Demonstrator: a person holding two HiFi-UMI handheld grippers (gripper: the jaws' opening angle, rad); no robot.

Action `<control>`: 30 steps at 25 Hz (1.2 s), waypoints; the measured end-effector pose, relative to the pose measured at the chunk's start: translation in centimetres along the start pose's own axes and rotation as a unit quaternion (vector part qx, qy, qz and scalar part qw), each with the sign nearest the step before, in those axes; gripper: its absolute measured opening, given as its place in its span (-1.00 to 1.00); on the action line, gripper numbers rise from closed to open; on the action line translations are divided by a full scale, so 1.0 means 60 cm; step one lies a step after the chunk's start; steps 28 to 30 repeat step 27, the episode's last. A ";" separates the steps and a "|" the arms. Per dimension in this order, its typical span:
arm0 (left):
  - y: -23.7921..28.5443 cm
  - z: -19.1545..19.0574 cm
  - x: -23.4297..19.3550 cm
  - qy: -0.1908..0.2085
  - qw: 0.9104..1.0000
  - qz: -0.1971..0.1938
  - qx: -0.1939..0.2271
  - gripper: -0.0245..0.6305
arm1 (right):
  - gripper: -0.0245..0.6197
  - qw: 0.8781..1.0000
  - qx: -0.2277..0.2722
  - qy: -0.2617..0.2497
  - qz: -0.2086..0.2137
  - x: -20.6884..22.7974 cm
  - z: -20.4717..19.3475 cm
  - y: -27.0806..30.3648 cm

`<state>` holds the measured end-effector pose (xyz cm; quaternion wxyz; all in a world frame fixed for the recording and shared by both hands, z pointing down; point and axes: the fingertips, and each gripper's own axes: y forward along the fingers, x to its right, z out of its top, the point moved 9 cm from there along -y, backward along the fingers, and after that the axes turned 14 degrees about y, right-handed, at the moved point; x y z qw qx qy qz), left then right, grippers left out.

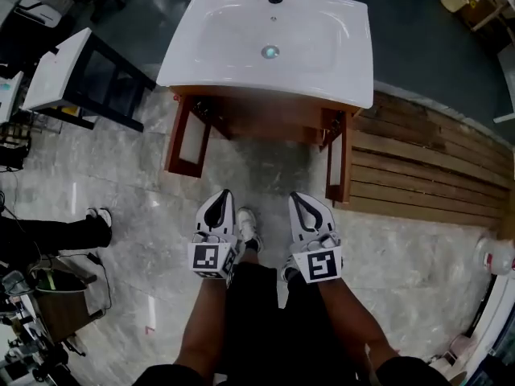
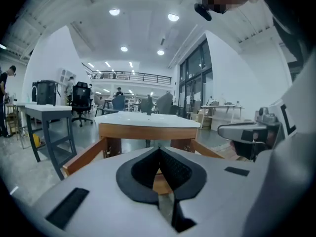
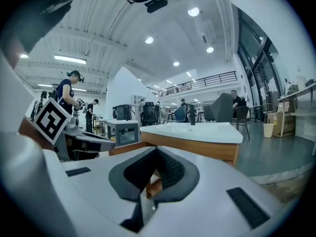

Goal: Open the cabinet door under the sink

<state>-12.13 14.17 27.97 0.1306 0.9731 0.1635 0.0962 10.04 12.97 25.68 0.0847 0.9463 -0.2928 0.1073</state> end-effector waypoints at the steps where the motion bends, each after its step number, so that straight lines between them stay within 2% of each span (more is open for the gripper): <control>1: -0.012 0.016 0.009 0.007 1.000 0.001 0.000 -0.86 | -0.85 1.000 -0.001 -0.005 0.001 0.000 0.015 -0.015; 7: -0.080 0.093 0.035 0.038 0.999 -0.005 -0.003 -0.86 | -0.85 1.000 0.006 -0.016 0.010 -0.024 0.094 -0.090; 13: -0.129 0.154 0.043 0.024 0.999 -0.021 0.020 -0.86 | -0.85 1.000 0.022 -0.009 0.007 -0.054 0.145 -0.122; 22: -0.196 0.178 0.017 0.032 0.997 -0.058 0.045 -0.86 | -0.85 0.998 0.055 -0.024 -0.014 -0.134 0.191 -0.142; 27: -0.256 0.176 0.004 0.051 0.994 -0.076 0.050 -0.86 | -0.85 0.999 0.041 0.008 -0.033 -0.194 0.197 -0.163; 30: -0.256 0.176 0.004 0.051 0.994 -0.076 0.050 -0.86 | -0.85 0.999 0.041 0.008 -0.033 -0.194 0.197 -0.163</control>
